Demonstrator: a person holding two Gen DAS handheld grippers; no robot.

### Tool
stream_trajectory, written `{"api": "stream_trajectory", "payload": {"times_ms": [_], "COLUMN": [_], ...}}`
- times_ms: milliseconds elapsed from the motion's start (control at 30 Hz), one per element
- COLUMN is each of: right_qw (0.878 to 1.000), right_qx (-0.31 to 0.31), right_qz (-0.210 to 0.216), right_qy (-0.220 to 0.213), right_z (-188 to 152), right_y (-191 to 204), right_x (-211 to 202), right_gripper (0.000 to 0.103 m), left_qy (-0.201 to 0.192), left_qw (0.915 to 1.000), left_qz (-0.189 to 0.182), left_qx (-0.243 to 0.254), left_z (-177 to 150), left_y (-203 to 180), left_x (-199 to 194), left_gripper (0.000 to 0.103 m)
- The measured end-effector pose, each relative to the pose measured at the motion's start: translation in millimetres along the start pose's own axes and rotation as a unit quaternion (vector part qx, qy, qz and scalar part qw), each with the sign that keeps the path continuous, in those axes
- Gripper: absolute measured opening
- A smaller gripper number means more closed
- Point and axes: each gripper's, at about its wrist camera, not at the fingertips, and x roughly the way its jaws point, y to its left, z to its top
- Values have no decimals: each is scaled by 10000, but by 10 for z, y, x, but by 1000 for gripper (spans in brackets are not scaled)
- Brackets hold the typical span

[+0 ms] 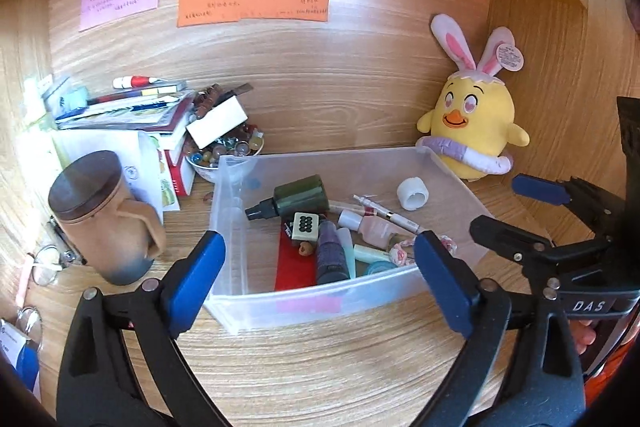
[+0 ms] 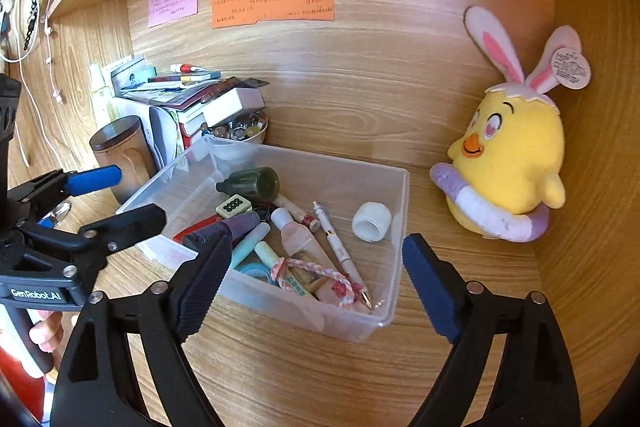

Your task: Organize objects

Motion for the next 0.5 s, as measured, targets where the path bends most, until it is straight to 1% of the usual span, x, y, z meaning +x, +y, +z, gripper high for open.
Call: {"api": "stream_trajectory", "payload": {"times_ms": [233, 500], "right_qw": [10000, 9999], "right_qx": [64, 96], "right_qz": [-67, -102], "right_qy": [-26, -88], "right_z": [-115, -193], "right_y": [-21, -17], "right_x": [-101, -214], "right_gripper": [97, 100], "left_qy": [-40, -4], "left_qw": [10000, 9999], "left_qz": [32, 21], "left_qx": [-28, -117], "left_z": [-119, -199], "left_y": [17, 36], "left_x": [-113, -161], "left_gripper": [99, 99]}}
